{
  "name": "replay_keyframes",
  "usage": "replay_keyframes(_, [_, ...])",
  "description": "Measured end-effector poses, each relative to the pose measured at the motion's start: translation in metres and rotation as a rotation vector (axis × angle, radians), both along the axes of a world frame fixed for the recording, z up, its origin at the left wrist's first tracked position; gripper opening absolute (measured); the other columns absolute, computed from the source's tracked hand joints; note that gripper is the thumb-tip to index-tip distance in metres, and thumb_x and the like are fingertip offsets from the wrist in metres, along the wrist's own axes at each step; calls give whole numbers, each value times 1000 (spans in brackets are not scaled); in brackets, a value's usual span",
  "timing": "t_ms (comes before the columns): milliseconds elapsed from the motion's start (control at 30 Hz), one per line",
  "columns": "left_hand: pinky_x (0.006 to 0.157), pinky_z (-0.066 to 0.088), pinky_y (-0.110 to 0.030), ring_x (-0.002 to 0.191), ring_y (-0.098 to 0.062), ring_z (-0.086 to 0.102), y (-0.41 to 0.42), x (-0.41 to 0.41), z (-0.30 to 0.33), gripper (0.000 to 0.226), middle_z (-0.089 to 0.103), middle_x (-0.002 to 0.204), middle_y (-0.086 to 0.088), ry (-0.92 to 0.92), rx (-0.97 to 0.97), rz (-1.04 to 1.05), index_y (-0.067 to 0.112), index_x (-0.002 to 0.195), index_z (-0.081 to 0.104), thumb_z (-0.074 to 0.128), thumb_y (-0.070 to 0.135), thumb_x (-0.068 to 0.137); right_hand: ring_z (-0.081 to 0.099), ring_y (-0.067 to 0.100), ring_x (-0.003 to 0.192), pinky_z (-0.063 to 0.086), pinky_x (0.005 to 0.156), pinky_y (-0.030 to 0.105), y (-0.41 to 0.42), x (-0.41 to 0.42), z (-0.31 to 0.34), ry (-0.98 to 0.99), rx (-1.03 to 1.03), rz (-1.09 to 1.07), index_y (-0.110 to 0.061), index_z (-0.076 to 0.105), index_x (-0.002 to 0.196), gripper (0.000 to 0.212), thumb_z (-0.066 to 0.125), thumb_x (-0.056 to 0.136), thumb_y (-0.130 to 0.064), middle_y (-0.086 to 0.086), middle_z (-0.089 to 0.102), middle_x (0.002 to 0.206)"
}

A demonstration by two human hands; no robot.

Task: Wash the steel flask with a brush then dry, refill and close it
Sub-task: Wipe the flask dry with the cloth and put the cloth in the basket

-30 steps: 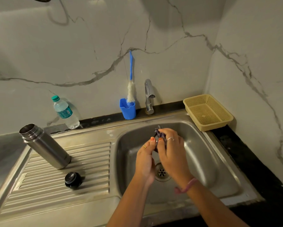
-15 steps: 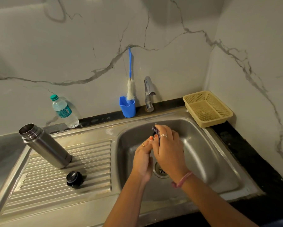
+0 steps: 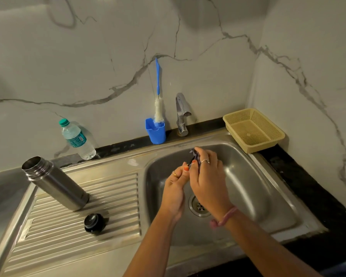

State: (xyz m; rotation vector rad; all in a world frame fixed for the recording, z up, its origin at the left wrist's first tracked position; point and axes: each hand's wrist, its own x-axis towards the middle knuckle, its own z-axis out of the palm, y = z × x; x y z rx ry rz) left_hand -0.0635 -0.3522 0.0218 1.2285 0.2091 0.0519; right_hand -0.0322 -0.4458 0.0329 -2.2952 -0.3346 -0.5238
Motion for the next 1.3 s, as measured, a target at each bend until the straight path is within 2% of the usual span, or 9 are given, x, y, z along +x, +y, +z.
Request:
replay_keyframes(67, [119, 30, -41, 140, -30, 42, 7, -1, -3, 22, 71, 108, -3, -45, 71, -35, 15, 90, 77, 65, 33, 92, 54, 16, 82, 42, 69, 15, -5, 12, 12, 274, 242, 85, -12, 59, 109, 32, 33, 97, -27, 7, 57, 104])
replay_keyframes(167, [119, 27, -39, 148, -17, 29, 19, -3, -2, 24, 68, 126, 8, -128, 161, -121, 26, 90, 78, 70, 48, 84, 53, 19, 70, 44, 70, 28, -20, 36, 37, 989, 639, 184, -16, 55, 71, 33, 37, 96, -30, 5, 58, 74])
replay_keyframes(233, [121, 25, -45, 147, -14, 30, 29, -2, -1, 18, 63, 125, 28, -140, 284, -125, 41, 97, 77, 63, 47, 88, 53, 19, 68, 44, 69, 31, -23, 37, 39, 1136, 730, 183, -18, 53, 65, 37, 39, 95, -35, 3, 56, 67])
replay_keyframes(467, [119, 19, -60, 118, 18, 38, 37, 6, 9, 33, 51, 114, 26, -258, 834, -151, 49, 107, 51, 39, 20, 98, 46, 15, 65, 39, 58, 27, -5, 27, 31, 727, 732, 62, -11, 49, 75, 29, 33, 97, -20, 4, 50, 71])
replay_keyframes(633, [95, 38, -31, 104, -12, 46, 6, 5, 16, 26, 52, 95, 6, -139, 690, 9, 24, 92, 56, 36, 23, 108, 55, 13, 79, 41, 63, 6, 10, 18, 20, 350, 537, 23, -9, 60, 92, 26, 36, 99, -15, 4, 60, 89])
replay_keyframes(767, [96, 46, -51, 101, -32, 54, 8, 14, 14, 29, 59, 95, -8, -124, 572, 82, 32, 82, 57, 39, 49, 98, 54, -2, 91, 37, 76, -2, 19, -1, 5, 143, 481, 63, -8, 52, 126, 30, 38, 100, -15, 2, 51, 116])
replay_keyframes(967, [92, 50, -48, 94, -35, 61, 26, 4, 7, 52, 64, 100, -18, -133, 412, 6, 15, 96, 61, 47, 64, 87, 55, 17, 74, 44, 67, 27, 5, 24, 40, 854, 721, 106, -12, 59, 79, 38, 30, 99, -26, 4, 60, 79])
replay_keyframes(1167, [77, 54, -26, 79, -12, 62, 31, 4, 13, 47, 67, 90, -12, -178, 427, 31, 3, 102, 64, 46, 46, 94, 54, 13, 94, 46, 78, 13, 28, -4, 15, 200, 318, 79, -11, 46, 131, 37, 33, 100, -26, -2, 42, 114])
replay_keyframes(1300, [85, 52, -38, 87, -24, 61, 39, -3, 5, 42, 64, 95, -20, -174, 362, 8, 3, 99, 64, 51, 43, 97, 53, 16, 78, 41, 59, 19, 14, 17, 36, 728, 612, 117, -13, 58, 88, 33, 30, 101, -25, 2, 56, 82])
